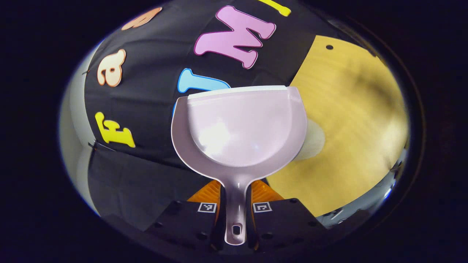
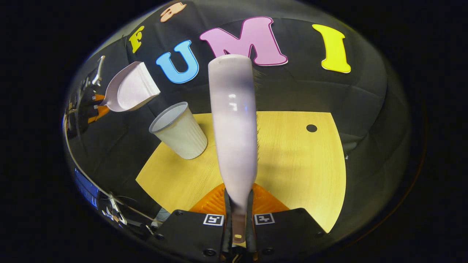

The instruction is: Pick up the small broom and dustpan from the desktop, sweep the trash into the dustpan with the broom, and then empty the trash into the garbage bin.

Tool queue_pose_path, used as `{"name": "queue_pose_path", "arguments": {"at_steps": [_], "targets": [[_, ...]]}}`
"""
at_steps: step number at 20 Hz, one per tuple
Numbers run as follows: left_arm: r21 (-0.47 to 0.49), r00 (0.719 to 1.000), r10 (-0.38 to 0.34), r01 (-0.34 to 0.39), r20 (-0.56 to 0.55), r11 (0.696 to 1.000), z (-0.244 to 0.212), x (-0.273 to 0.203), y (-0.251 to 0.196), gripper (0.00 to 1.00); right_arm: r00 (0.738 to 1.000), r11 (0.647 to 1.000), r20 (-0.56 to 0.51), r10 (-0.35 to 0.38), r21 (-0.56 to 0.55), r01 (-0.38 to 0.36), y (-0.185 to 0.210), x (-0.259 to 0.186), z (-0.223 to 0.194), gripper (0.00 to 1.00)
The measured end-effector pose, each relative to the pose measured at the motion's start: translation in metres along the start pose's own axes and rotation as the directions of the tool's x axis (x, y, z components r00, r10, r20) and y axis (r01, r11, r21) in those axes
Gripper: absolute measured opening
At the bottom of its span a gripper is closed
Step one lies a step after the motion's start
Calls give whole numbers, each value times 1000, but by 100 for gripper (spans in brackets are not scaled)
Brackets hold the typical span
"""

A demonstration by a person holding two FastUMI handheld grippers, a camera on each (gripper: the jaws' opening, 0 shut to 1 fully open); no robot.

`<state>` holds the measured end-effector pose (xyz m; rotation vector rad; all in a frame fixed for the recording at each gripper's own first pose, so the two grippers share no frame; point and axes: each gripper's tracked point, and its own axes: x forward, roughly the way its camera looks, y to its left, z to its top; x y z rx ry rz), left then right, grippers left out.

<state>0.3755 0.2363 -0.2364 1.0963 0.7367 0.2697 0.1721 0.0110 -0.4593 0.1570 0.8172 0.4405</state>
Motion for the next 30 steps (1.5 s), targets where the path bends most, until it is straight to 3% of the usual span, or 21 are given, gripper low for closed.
{"name": "queue_pose_path", "arguments": {"at_steps": [2,3,5,7,11,14,17,19,21,25,30], "targets": [[-157,985,-170,175,40,972,11,-23,-52,20,999,999,-12,-30,12,30,-3,-4,-1,16],[-226,961,-269,278,70,934,18,-38,-84,19,999,999,-20,-38,27,39,-3,-6,-3,16],[-334,883,-458,463,100,821,25,-71,-148,20,997,997,-42,-59,43,61,-5,-9,-10,16],[-390,816,-571,558,93,733,24,-81,-205,20,994,995,-72,-81,58,85,-8,-9,-21,16],[-549,731,-682,584,35,598,33,-63,-295,20,977,985,-179,-114,107,135,-13,3,-69,16],[-620,704,-710,552,-12,558,41,-43,-330,20,945,978,-297,-137,108,176,-18,24,-118,16],[-654,648,-760,553,-52,517,39,-29,-356,20,891,966,-430,-147,131,222,-25,54,-163,16],[-656,631,-771,547,-87,521,32,-14,-374,20,838,959,-521,-160,118,256,-31,76,-188,16],[-640,640,-757,528,-132,558,31,7,-388,20,801,956,-567,-190,78,282,-41,93,-207,16],[-623,661,-727,494,-185,607,31,26,-401,20,763,946,-606,-225,52,321,-50,99,-220,16],[-595,666,-723,510,-184,622,35,21,-414,20,728,937,-642,-242,39,346,-53,114,-241,16]]}}
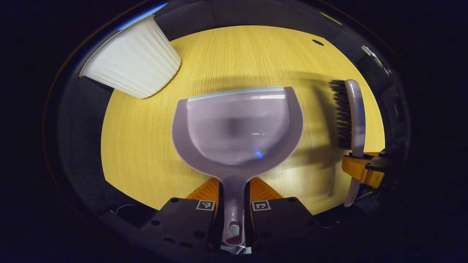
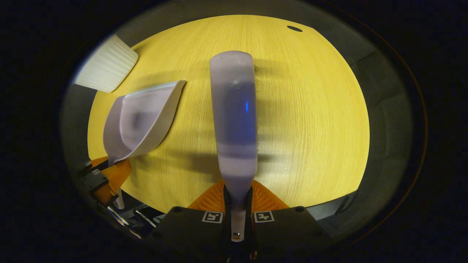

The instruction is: Pick up the small broom and dustpan from the desktop, sweep the trash into the dustpan with the broom, and then empty the trash into the garbage bin.

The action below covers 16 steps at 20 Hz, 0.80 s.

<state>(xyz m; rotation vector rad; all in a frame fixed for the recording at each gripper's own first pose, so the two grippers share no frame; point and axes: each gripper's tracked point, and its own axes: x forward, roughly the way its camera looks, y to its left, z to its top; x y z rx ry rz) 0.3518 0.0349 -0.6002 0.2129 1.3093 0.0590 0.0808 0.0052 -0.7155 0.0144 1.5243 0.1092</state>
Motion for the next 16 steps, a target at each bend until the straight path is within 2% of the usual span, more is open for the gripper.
{"name": "queue_pose_path", "arguments": {"at_steps": [5,6,8,10,12,13,14,15,16], "targets": [[-9,1000,-4,4,-13,1000,-4,4,1,22,1000,1000,-29,2,5,-2,0,6,-1,16],[-5,1000,-3,3,-18,1000,-3,3,0,23,999,1000,-37,0,1,0,0,7,-3,10],[11,1000,-1,1,-24,1000,-1,3,1,25,998,1000,-65,0,-3,-1,0,5,-5,22],[17,1000,0,1,-31,1000,-6,-2,2,28,998,1000,-69,-14,0,14,-3,3,-7,25],[23,1000,9,-8,-26,1000,-6,-6,4,36,997,1000,-77,-14,-19,12,-1,0,-7,30],[27,1000,11,-10,-29,1000,-6,-9,3,41,996,1000,-88,-6,-31,4,1,-5,-9,39],[32,1000,17,-16,-26,999,-5,-11,5,43,997,1000,-77,-2,-29,0,3,-6,-7,54],[35,999,23,-23,-23,999,-4,-14,6,45,998,1000,-66,-1,-25,0,3,-8,-5,55],[33,999,27,-27,-16,999,-3,-19,9,48,998,1000,-63,-4,-20,3,2,-12,-5,62]]}}
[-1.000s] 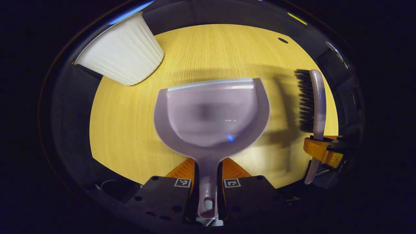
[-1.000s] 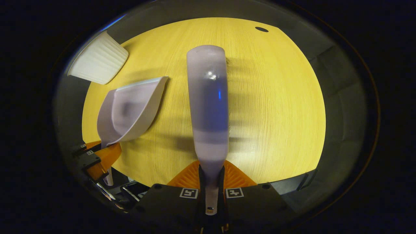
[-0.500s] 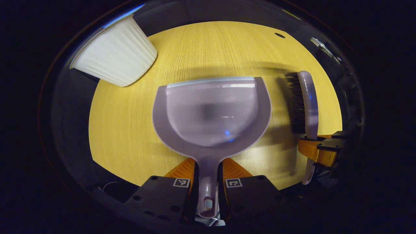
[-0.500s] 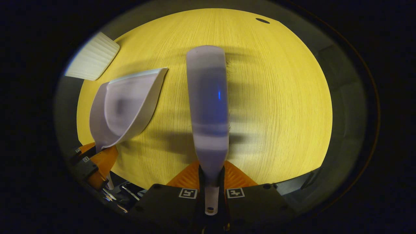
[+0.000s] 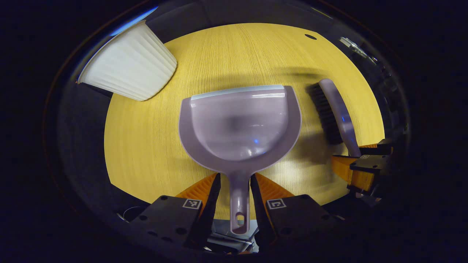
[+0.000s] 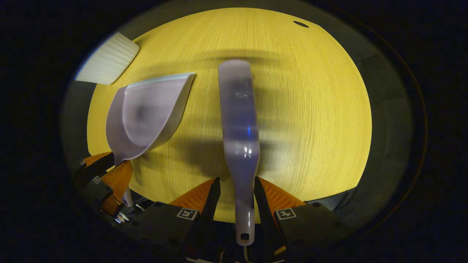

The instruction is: Pick up the small broom and dustpan from the desktop, sweep the trash into the dustpan with the broom, and then empty the trash into the garbage bin.

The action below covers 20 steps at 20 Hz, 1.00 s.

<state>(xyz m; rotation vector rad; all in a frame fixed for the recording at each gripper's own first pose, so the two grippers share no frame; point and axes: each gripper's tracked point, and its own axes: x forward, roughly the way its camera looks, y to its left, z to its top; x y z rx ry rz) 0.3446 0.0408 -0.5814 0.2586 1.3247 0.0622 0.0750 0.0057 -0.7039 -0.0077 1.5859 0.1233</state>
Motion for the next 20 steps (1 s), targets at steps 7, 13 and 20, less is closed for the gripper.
{"name": "queue_pose_path", "arguments": {"at_steps": [7,13,20], "targets": [[21,998,36,-37,52,999,-5,-28,8,59,997,1000,69,22,1,-22,2,-28,5,84],[-26,991,-42,46,131,999,-9,-75,1,60,975,998,212,62,-43,-54,5,-92,12,96],[-32,879,94,-90,467,995,8,-165,27,84,854,991,505,127,-106,-84,16,-202,15,96]]}}
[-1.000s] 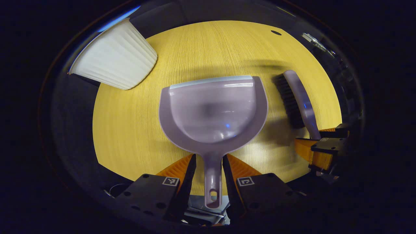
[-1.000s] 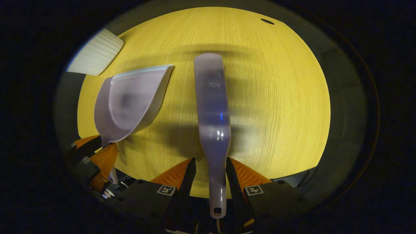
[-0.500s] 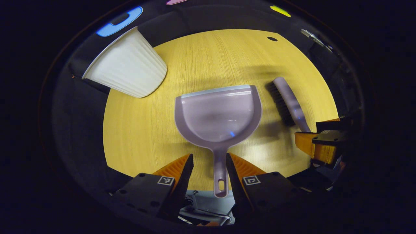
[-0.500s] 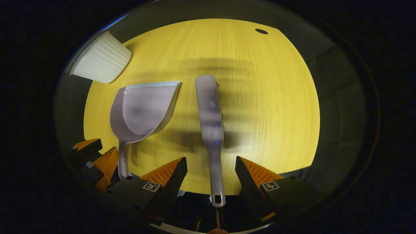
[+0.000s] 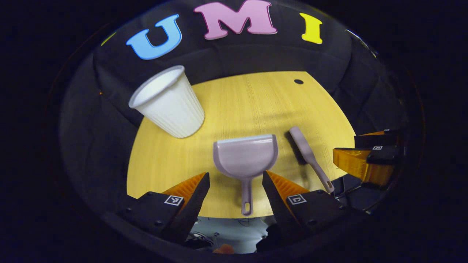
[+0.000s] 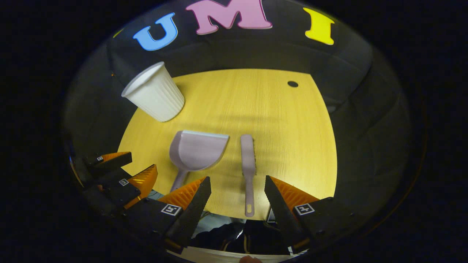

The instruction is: Pick up the small broom and dustpan from the desktop, sweep the trash into the dustpan with the broom, and then empty the trash into the garbage bin.

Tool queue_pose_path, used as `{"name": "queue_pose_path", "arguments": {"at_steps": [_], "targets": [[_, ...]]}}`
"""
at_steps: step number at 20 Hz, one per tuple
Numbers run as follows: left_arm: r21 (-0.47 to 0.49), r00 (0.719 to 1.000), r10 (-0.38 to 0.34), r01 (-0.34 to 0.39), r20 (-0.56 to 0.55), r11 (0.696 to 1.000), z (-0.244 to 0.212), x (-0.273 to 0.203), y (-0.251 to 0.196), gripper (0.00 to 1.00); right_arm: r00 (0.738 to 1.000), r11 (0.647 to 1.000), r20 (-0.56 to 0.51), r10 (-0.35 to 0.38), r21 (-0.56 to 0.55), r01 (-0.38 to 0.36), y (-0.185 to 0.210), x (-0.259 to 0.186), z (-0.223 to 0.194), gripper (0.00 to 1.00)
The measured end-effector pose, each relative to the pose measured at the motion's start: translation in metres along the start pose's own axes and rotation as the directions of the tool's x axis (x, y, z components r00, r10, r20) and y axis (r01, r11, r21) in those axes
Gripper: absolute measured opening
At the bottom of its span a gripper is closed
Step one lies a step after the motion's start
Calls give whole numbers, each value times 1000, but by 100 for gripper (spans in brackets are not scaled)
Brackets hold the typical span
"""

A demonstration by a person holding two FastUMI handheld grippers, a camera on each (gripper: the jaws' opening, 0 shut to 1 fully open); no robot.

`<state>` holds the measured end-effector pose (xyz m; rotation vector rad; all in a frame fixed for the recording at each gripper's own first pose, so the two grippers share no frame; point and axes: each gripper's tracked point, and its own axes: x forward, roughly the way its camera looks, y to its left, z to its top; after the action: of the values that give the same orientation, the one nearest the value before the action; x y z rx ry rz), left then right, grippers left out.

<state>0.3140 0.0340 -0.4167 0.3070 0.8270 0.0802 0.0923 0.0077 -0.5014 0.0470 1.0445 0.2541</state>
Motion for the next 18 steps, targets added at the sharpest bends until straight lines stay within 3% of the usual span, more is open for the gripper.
{"name": "queue_pose_path", "arguments": {"at_steps": [2,5,8,10,12,14,16,17,18], "targets": [[-17,996,1,1,89,1000,6,-21,-2,86,995,1000,100,-6,-13,7,3,-35,11,96],[-57,977,-28,41,213,998,18,-56,3,86,962,999,270,-28,-37,39,4,-87,28,96],[-73,929,-57,90,365,993,31,-112,2,86,890,995,453,-58,-51,91,2,-140,46,96],[-70,874,-75,123,480,990,41,-152,4,86,809,993,583,-70,-39,115,6,-177,58,95],[-57,793,-72,133,605,989,47,-192,8,86,684,988,724,-89,-21,151,3,-209,63,95],[-81,709,-21,110,705,991,46,-234,18,85,566,982,816,-114,8,186,0,-237,59,95],[-119,591,37,101,806,988,45,-279,26,84,505,981,856,-113,14,195,3,-238,47,95],[-122,553,44,105,832,987,46,-280,25,83,488,981,867,-100,5,193,5,-239,41,95],[-133,546,59,97,836,986,44,-284,26,83,459,981,884,-87,-6,196,4,-241,44,95]]}}
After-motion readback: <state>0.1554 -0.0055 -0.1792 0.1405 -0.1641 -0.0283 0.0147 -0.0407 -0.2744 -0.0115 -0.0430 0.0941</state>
